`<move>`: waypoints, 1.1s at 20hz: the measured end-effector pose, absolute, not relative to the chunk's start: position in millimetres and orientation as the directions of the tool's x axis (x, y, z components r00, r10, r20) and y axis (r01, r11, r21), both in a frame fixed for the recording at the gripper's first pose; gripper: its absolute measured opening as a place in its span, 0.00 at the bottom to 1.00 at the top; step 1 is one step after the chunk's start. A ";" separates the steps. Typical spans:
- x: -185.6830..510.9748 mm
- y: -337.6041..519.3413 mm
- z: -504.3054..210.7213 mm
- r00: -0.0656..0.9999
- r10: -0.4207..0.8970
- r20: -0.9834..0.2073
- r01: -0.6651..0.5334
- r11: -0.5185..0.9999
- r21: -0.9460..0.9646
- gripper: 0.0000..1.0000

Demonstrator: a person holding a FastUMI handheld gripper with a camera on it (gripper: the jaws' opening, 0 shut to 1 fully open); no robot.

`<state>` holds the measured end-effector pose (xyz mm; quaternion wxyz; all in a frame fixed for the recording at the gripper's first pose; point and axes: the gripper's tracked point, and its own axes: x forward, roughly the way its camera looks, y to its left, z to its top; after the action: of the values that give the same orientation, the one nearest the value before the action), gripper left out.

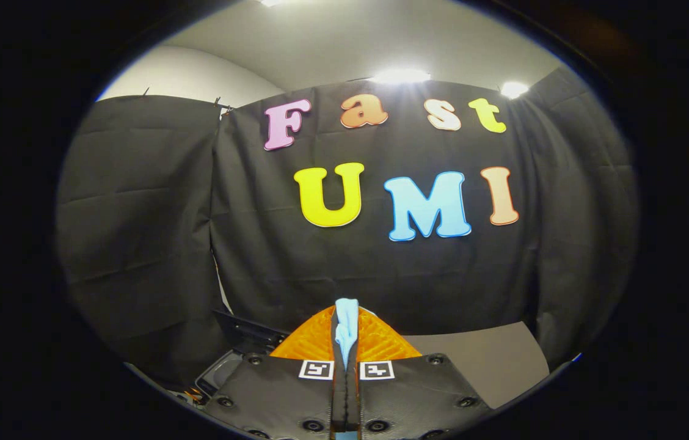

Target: Put the clothes into the washing machine and then close the washing machine lid.

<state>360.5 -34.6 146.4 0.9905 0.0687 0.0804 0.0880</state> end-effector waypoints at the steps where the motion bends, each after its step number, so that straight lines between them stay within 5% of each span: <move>1: 360.9 -20.9 153.9 0.970 0.197 -0.143 -0.176 0.974 0.144 0.02; 22: 387.0 214.1 193.2 0.893 0.431 -0.126 -0.416 0.900 0.127 0.02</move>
<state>387.0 214.1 193.2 0.9718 0.0484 0.0759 0.2181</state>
